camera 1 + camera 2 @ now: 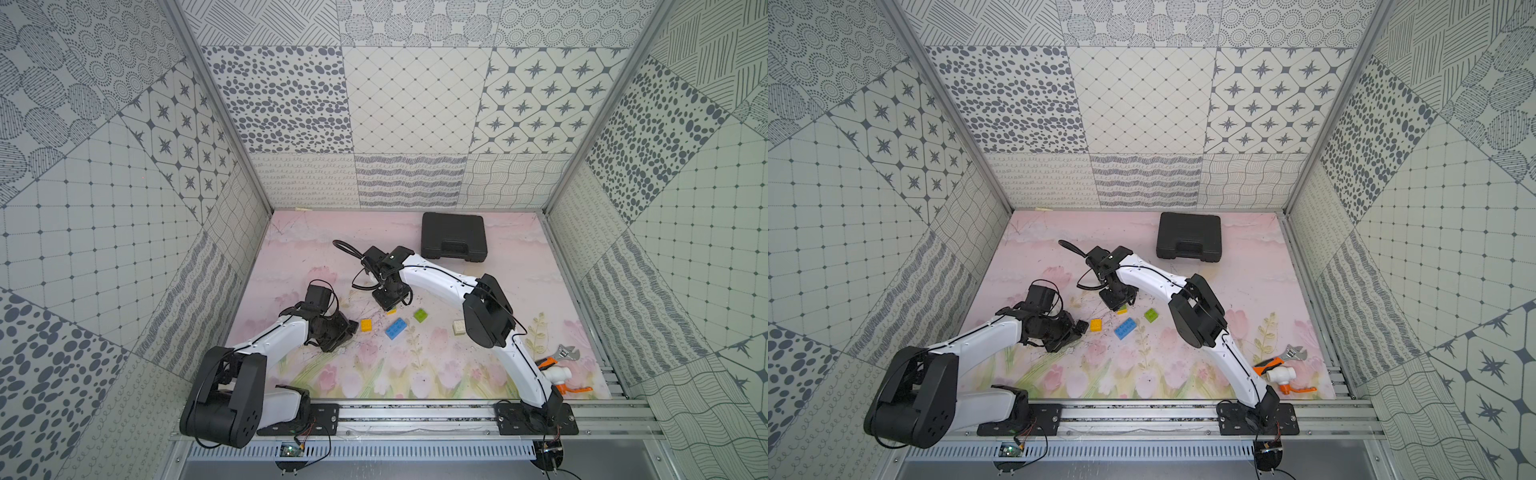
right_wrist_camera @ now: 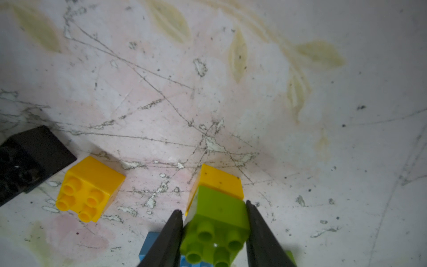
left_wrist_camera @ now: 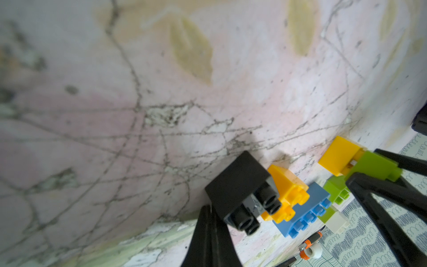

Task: Assemble the number 4 with lego
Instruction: Move the lego brick at the center of the board.

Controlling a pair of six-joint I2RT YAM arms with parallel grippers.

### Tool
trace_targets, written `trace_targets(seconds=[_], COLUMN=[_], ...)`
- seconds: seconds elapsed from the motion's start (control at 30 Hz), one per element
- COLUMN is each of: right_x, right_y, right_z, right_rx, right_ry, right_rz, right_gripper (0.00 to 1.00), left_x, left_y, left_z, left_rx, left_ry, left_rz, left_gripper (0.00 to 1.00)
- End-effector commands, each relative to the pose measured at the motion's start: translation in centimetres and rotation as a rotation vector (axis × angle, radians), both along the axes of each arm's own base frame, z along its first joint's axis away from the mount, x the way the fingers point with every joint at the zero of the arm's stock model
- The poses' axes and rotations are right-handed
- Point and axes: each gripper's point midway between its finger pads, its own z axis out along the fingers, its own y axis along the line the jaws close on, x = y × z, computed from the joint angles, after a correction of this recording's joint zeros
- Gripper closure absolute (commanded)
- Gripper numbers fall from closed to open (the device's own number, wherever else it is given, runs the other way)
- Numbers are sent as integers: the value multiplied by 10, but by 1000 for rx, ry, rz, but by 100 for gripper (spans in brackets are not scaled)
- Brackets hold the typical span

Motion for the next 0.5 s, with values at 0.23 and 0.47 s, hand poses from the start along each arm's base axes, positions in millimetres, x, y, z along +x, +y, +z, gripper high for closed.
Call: trace_targets(seconds=[0.23, 0.47], right_x=[-12, -2], right_y=[-1, 6], right_z=[-18, 6], right_rx=[-10, 13], right_ry=[58, 13], right_rz=[58, 41], right_gripper=[73, 72], left_x=[-26, -25], left_y=[26, 26], left_z=[-22, -22], left_rx=[150, 147], left_ry=[105, 104], left_rz=[12, 14], left_gripper=[100, 100])
